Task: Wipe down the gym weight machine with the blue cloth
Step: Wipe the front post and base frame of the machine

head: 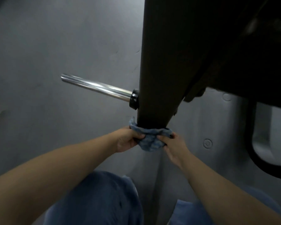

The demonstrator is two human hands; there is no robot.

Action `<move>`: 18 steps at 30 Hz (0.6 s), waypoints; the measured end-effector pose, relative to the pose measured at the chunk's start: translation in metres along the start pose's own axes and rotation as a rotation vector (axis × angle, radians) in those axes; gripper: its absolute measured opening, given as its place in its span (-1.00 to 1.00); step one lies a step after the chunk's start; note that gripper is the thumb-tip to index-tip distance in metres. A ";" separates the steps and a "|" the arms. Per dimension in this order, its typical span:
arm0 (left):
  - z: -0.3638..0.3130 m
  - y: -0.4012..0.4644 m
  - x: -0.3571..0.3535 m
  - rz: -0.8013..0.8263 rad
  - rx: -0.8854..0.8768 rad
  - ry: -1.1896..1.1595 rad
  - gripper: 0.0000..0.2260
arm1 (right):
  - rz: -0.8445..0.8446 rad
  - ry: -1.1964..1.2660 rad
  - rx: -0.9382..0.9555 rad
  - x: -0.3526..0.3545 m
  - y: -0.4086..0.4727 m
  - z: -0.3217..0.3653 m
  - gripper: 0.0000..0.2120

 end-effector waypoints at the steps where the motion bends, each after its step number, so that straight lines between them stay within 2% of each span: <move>1: -0.003 -0.012 -0.009 -0.026 -0.012 -0.022 -0.65 | -0.002 0.026 -0.021 0.000 -0.012 0.008 -0.73; 3: -0.009 -0.036 -0.026 -0.071 -0.027 -0.042 -0.65 | -0.011 0.041 -0.062 0.000 -0.039 0.024 -0.72; 6: -0.021 -0.074 -0.055 -0.123 -0.027 -0.066 -0.69 | -0.003 0.067 -0.083 0.000 -0.085 0.051 -0.83; 9: -0.034 -0.111 -0.084 -0.174 -0.017 -0.087 -0.70 | 0.002 0.049 -0.076 0.002 -0.127 0.082 -0.86; 14: -0.065 -0.165 -0.129 -0.173 -0.011 -0.050 -0.68 | -0.047 0.039 -0.045 0.012 -0.195 0.131 -0.72; 18: -0.091 -0.205 -0.182 -0.163 0.022 0.020 -0.72 | -0.115 0.023 -0.036 0.032 -0.251 0.175 -0.78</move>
Point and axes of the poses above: each hand's wrist, its own y-axis towards the middle knuckle, its own x-axis out of the back of the hand, z = x × y, the point moved 7 cm from there along y, towards the middle knuckle, and after that the axes turned 2 degrees about -y, right-handed, at the moved point
